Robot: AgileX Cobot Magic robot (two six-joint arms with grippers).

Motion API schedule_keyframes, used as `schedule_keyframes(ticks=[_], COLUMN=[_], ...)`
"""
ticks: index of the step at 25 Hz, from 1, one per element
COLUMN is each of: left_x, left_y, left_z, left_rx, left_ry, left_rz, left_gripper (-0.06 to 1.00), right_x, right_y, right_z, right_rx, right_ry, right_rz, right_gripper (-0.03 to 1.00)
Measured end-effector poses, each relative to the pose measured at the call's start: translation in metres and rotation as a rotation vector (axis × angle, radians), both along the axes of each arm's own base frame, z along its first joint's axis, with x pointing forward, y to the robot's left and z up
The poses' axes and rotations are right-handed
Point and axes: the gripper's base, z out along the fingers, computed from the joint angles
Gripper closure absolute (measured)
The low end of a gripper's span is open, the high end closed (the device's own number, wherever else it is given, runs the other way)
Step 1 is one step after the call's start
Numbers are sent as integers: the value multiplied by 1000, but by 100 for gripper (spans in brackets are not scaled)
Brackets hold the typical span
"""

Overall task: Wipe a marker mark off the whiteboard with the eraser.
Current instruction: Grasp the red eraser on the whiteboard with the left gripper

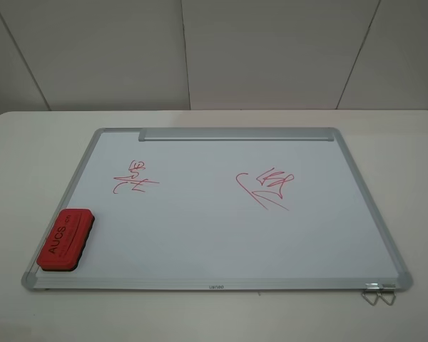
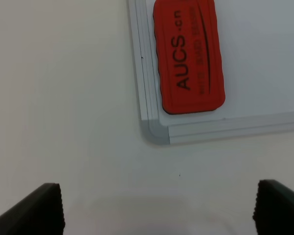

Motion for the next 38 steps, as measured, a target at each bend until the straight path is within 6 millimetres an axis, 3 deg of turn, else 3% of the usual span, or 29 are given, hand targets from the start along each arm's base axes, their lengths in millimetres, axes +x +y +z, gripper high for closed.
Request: schedule_keyframes(ticks=[7, 12, 23, 34, 38], left_x=[63, 91, 110, 120, 122], left_y=[-4, -9, -58, -65, -64], left_z=[-11, -32, -72, -108, -110], left_rx=[11, 5, 5, -5, -4], left_ry=[115, 181, 251, 364, 350], left_rz=[-1, -1, -112, 9, 49], left_gripper=[17, 17, 17, 17, 17], right_x=[0, 0, 0, 0, 0], right_y=[0, 0, 0, 0, 0], right_z=[0, 0, 0, 0, 0], right_rx=[0, 0, 0, 0, 0], right_ry=[0, 0, 0, 0, 0], right_rz=[0, 0, 0, 0, 0], right_gripper=[14, 14, 14, 14, 14])
